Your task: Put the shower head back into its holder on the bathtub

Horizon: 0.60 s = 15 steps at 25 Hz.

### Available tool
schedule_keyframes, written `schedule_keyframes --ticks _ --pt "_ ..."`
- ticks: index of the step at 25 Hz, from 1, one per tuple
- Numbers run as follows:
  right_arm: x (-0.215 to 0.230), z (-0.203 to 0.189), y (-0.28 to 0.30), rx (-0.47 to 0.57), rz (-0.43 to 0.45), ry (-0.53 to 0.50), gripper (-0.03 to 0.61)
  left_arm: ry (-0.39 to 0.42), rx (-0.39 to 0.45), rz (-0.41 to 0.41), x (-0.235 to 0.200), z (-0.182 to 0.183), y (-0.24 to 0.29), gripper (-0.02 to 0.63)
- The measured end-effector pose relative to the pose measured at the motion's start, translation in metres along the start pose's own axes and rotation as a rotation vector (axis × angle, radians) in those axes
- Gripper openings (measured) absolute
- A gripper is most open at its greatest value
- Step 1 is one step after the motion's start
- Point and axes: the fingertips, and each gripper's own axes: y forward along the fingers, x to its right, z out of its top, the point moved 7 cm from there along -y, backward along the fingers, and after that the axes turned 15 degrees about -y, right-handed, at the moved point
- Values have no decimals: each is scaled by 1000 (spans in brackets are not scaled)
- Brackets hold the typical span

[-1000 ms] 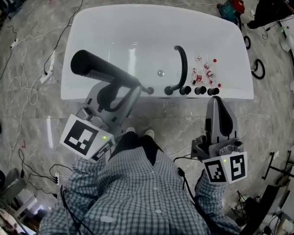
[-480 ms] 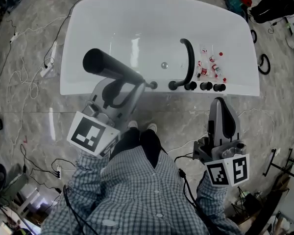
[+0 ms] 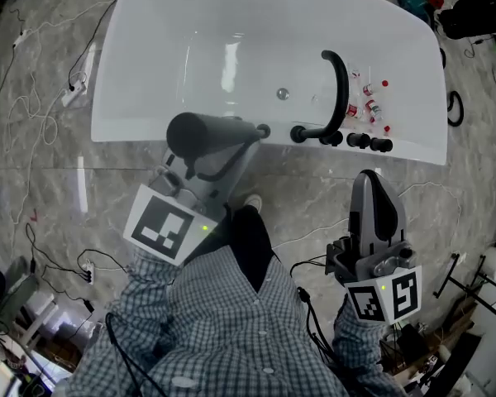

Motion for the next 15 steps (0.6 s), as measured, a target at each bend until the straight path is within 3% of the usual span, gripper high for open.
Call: schedule_keyframes --ticks 10,15 --pt "3 -32 12 -52 1 17 15 31 -85 3 -18 -49 23 132" --pt "4 -46 13 -75 -3 30 15 6 -128 9 -28 -76 33 132"
